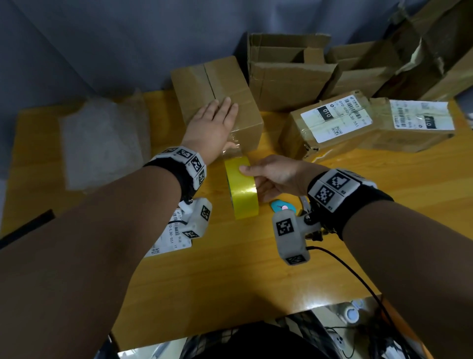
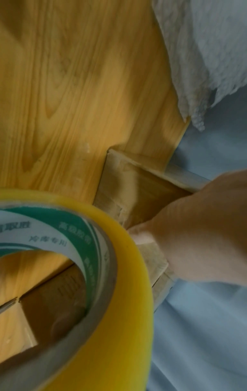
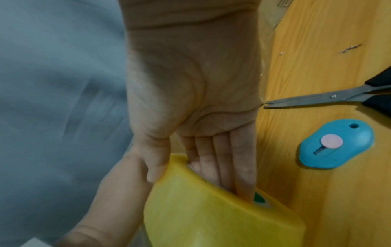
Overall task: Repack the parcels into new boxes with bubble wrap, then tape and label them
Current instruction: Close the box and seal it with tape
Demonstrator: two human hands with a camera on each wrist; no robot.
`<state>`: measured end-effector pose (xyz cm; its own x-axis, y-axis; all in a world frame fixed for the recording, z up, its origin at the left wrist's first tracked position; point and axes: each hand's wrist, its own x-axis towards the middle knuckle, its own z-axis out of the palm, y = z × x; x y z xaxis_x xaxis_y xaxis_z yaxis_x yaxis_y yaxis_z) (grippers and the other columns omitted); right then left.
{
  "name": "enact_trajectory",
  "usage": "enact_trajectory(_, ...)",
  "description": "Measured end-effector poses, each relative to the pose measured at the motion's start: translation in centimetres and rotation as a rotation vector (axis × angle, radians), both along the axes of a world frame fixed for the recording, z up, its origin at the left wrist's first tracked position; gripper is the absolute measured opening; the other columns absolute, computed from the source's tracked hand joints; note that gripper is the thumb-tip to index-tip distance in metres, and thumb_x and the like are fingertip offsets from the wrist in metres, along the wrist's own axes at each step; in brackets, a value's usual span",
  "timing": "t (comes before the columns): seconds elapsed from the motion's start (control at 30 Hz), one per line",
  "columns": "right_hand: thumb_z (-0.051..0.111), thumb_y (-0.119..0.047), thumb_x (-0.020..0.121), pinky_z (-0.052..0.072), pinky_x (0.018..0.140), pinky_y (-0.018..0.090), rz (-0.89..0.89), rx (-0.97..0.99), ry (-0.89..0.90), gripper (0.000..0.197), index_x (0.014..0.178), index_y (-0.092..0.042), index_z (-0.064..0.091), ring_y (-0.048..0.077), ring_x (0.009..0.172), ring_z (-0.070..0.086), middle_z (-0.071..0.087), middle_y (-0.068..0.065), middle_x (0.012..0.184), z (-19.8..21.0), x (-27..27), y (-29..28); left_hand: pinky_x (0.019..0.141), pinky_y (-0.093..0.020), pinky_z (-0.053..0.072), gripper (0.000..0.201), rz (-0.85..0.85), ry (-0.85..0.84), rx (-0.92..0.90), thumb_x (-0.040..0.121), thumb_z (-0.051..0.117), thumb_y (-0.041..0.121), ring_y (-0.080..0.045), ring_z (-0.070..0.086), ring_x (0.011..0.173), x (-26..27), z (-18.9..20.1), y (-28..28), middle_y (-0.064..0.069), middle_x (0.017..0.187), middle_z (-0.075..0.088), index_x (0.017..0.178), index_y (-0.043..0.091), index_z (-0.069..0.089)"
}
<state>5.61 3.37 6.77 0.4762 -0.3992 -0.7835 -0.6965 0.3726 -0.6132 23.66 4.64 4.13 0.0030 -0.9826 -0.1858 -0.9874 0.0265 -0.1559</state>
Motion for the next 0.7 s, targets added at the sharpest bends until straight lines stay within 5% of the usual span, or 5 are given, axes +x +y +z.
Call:
enact_trajectory(0.23, 0.059, -0.045, 0.090, 0.055, 0.071, 0.031, 0.002, -0.057, -0.025, 0.036, 0.083, -0.010, 0.059, 0.019, 0.073, 0.064, 0.064, 0.005, 0.073, 0.2, -0.6, 0.6, 0.118, -0.034, 0.004, 0.067, 0.013, 0.121, 0.049, 0.100, 0.027, 0.045, -0.026, 0.005, 0.147, 1.0, 0.7, 0.1, -0.008, 0.159, 0.004, 0.151, 0.010, 0.003)
enact_trajectory(0.33, 0.060, -0.048, 0.088, 0.056, 0.073, 0.030, 0.070, -0.138, -0.007, 0.035, 0.090, -0.013, 0.058, 0.018, 0.077, 0.065, 0.065, 0.006, 0.080, 0.8, -0.8, 0.4, 0.116, -0.032, 0.011, 0.054, 0.112, 0.462, -0.021, 0.102, 0.030, 0.036, -0.023, 0.014, 0.145, 0.7, 2.2, 2.1, -0.009, 0.157, 0.019, 0.149, 0.009, 0.024)
enact_trajectory(0.47, 0.057, -0.042, 0.092, 0.056, 0.069, 0.029, 0.120, -0.215, -0.044, 0.034, 0.087, -0.008, 0.056, 0.017, 0.073, 0.064, 0.064, 0.008, 0.079, 1.5, -0.3, 0.0, 0.085, -0.029, 0.038, 0.033, 0.405, 0.659, -0.369, 0.097, 0.042, 0.038, -0.024, 0.052, 0.105, -1.1, 3.0, 5.3, -0.010, 0.110, 0.055, 0.104, 0.010, 0.060)
enact_trajectory(0.63, 0.051, -0.033, 0.098, 0.053, 0.069, 0.032, 0.176, -0.479, -0.038, 0.032, 0.104, -0.003, 0.059, 0.023, 0.081, 0.064, 0.065, 0.012, 0.092, 1.3, 0.9, -1.7, 0.075, -0.033, 0.058, 0.095, 1.061, 1.232, 0.214, 0.063, 0.050, 0.083, -0.023, 0.068, 0.087, -4.2, 1.8, 6.2, -0.009, 0.110, 0.067, 0.125, 0.010, 0.054)
enact_trajectory(0.7, 0.051, -0.025, 0.097, 0.046, 0.081, 0.030, 0.258, -0.819, 0.000, 0.022, 0.111, -0.010, 0.059, 0.022, 0.100, 0.059, 0.060, 0.008, 0.107, 1.0, 1.0, -2.9, 0.070, -0.033, 0.058, 0.086, 1.189, 1.322, 0.224, 0.063, 0.057, 0.080, -0.024, 0.067, 0.086, -5.0, 1.9, 5.5, -0.007, 0.099, 0.069, 0.115, 0.011, 0.059)
